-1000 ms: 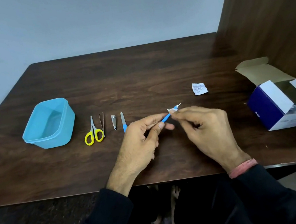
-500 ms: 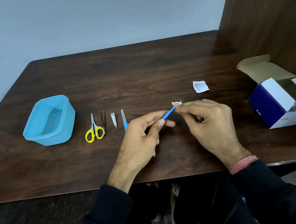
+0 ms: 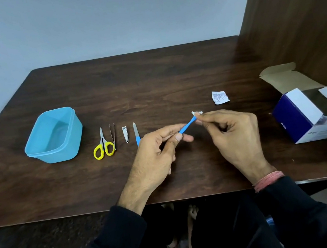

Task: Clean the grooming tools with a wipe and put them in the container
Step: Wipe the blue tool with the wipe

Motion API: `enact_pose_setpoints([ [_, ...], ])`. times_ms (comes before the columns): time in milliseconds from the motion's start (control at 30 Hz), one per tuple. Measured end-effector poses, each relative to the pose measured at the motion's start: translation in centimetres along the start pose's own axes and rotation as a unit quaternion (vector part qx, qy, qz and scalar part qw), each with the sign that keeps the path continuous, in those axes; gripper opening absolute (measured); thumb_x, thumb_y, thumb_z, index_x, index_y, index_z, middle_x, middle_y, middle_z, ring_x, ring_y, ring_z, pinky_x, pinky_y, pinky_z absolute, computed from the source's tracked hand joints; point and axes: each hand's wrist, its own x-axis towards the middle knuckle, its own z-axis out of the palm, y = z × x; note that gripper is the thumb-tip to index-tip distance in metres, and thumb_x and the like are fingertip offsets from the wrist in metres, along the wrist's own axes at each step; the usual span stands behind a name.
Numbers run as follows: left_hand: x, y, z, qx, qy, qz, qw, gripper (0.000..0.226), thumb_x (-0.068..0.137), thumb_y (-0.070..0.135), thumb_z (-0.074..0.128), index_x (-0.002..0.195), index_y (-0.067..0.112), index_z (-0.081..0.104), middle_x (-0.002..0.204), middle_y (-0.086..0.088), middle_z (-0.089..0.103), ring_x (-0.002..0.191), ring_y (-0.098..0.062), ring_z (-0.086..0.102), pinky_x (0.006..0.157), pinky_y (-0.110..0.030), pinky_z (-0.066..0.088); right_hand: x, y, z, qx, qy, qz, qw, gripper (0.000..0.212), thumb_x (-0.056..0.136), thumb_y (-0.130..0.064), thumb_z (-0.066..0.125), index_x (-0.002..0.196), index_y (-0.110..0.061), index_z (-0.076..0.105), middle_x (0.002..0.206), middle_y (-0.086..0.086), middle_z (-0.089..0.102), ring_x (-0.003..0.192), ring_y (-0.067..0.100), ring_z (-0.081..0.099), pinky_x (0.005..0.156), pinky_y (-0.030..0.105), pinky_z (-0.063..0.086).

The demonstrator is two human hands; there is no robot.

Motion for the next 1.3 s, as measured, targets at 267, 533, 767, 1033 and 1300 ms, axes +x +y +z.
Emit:
enact_pose_setpoints([
  [267,-0.03,-0.04,-0.01,0.003,0.000,0.002,1.000,0.032,0.117,0.016,0.059,0.138,0.032,0.076,0.111,0.013,0.085,0.060,-0.012,0.049,0.042,-0.025,0.043,-0.20,0.17,0.20,-0.005,0.003,-0.002,1.000,0.025,0.091,0.001,0.088,0.110,-0.015,0.089,0.107,-0.008,0.085,0.074,-0.020,0.061,0.074,0.002,0.044],
  [533,-0.07,-0.03,-0.10,0.006,0.000,0.007,1.000,0.031,0.117,0.016,0.058,0.139,0.031,0.076,0.111,0.012,0.085,0.061,-0.016,0.048,0.043,-0.025,0.043,-0.07,0.36,0.00,0.022,-0.018,0.003,1.000,0.025,0.091,0.000,0.089,0.111,-0.015,0.089,0.103,-0.009,0.084,0.071,-0.013,0.064,0.072,0.004,0.045],
  [767,-0.07,-0.12,-0.09,0.009,0.003,0.005,1.000,0.032,0.117,0.016,0.058,0.141,0.028,0.075,0.111,0.013,0.085,0.061,-0.015,0.048,0.042,-0.025,0.043,-0.07,0.31,0.15,0.009,-0.007,0.001,1.000,0.025,0.091,0.001,0.088,0.112,-0.014,0.089,0.103,-0.007,0.085,0.073,-0.018,0.061,0.074,0.002,0.044],
  [1033,0.01,-0.20,0.01,0.008,0.002,0.000,1.000,0.032,0.117,0.016,0.058,0.139,0.031,0.075,0.111,0.013,0.085,0.062,-0.022,0.047,0.044,-0.025,0.042,0.06,0.48,0.18,0.009,-0.003,0.029,1.000,0.030,0.092,0.002,0.087,0.112,-0.020,0.089,0.102,-0.014,0.084,0.078,-0.013,0.067,0.079,0.008,0.051],
  [1300,-0.05,-0.21,0.04,0.003,0.002,0.006,1.000,0.033,0.117,0.016,0.057,0.139,0.033,0.076,0.111,0.012,0.085,0.058,-0.025,0.045,0.043,-0.026,0.041,-0.14,0.25,0.06,0.017,-0.038,-0.012,0.999,0.029,0.091,0.005,0.087,0.111,-0.016,0.089,0.109,-0.010,0.085,0.082,-0.018,0.067,0.083,0.006,0.051],
])
